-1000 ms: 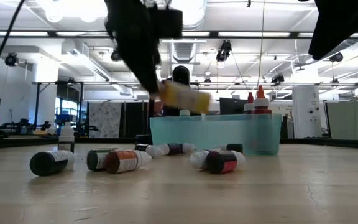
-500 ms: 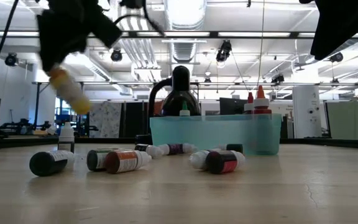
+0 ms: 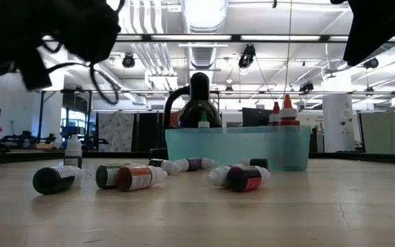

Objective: Pick & Place food coloring
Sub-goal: Put the large yellow food coloring bottle into the bin

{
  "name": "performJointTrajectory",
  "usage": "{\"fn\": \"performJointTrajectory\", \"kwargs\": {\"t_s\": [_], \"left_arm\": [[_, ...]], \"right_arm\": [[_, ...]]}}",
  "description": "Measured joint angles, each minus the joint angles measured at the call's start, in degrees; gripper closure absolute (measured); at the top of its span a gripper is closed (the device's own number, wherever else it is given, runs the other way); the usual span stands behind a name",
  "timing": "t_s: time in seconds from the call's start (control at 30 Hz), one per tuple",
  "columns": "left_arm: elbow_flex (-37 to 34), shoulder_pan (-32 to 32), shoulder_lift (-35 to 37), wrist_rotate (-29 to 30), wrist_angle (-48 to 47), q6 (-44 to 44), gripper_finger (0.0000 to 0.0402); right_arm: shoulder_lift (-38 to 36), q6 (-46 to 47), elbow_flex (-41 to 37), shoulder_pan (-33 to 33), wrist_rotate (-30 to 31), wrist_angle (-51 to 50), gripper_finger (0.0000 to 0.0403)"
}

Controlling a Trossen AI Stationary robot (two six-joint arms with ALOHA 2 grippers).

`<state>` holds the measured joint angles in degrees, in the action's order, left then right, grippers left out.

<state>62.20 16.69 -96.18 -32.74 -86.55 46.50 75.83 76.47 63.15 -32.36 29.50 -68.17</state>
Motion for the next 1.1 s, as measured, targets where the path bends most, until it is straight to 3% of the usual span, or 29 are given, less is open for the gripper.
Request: {"fn": "performJointTrajectory", "kwargs": {"t_s": [0.2,0.4,0.53,0.87,1.1], "left_arm": [[-3.35,1.99,0.0,-4.24,7.3,1.94,0.0305],[-3.35,2.16,0.0,-3.76,7.86,1.16,0.0305],[-3.26,2.16,0.1,-2.14,8.02,0.31,0.0299],[-2.22,2.19,0.05,3.65,10.79,0.54,0.0237],[0.69,2.16,-0.09,7.19,10.48,1.3,0.0228]], "right_arm": [[0.0,0.05,-0.35,0.02,0.48,0.01,0.0312],[0.0,0.06,-0.39,0.02,0.55,0.02,0.0309],[0.0,0.11,-0.55,0.02,0.68,0.03,0.0312],[0.0,2.65,-1.07,0.02,2.21,0.12,0.0308],[0.0,2.66,-1.16,0.04,2.21,0.21,0.0301]]}}
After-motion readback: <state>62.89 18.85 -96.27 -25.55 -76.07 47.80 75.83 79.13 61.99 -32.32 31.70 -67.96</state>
